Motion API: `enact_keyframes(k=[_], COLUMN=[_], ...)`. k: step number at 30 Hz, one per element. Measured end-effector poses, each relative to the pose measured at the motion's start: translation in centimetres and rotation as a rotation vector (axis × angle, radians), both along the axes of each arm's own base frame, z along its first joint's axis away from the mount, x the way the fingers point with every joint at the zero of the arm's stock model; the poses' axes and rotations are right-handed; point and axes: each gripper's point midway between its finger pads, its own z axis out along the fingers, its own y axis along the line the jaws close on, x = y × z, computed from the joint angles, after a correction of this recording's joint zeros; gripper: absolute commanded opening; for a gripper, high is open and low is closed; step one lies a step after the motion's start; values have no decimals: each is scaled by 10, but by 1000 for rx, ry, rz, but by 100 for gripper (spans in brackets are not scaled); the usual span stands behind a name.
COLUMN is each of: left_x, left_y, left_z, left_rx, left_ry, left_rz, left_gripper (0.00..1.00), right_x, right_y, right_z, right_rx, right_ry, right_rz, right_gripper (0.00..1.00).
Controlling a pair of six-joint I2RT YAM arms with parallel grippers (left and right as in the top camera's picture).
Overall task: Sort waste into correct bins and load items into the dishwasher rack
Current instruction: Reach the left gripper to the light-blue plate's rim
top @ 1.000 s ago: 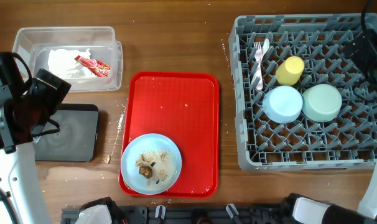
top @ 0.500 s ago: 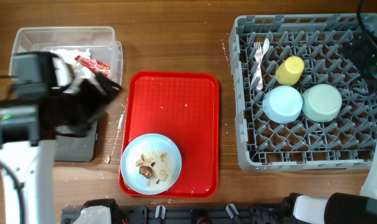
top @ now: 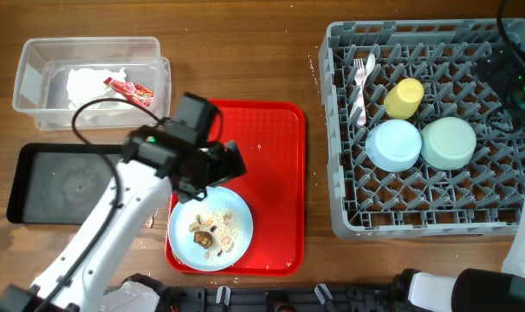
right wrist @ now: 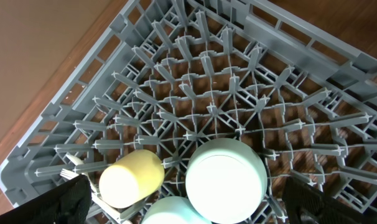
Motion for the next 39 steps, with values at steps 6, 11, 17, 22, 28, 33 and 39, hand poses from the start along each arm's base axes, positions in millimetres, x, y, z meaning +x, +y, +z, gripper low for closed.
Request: enact_keyframes(k=[6,11,17,22,28,33,39], left_x=[-1,3,-3,-2,1,5,2], left_y=[-1,2,-4,-12,-14,-26,-41], left_z=[-13,-33,-63,-63,-63,-62,-62], left_rx=[171,261,333,313,294,264,245], left_ry=[-34,0,81,70,63,34,9], left_rz=[81,117,128,195,258,261,225], left_gripper=[90,86,65,62,62,63,56], right_x=[0,0,0,0,0,0,0], right_y=[0,0,0,0,0,0,0], right_z=[0,0,0,0,0,0,0], right_rx=[0,0,0,0,0,0,0], right_ry=[0,0,0,0,0,1,0], right_rz=[0,0,0,0,0,0,0], right_gripper=[100,100,100,100,100,100,100])
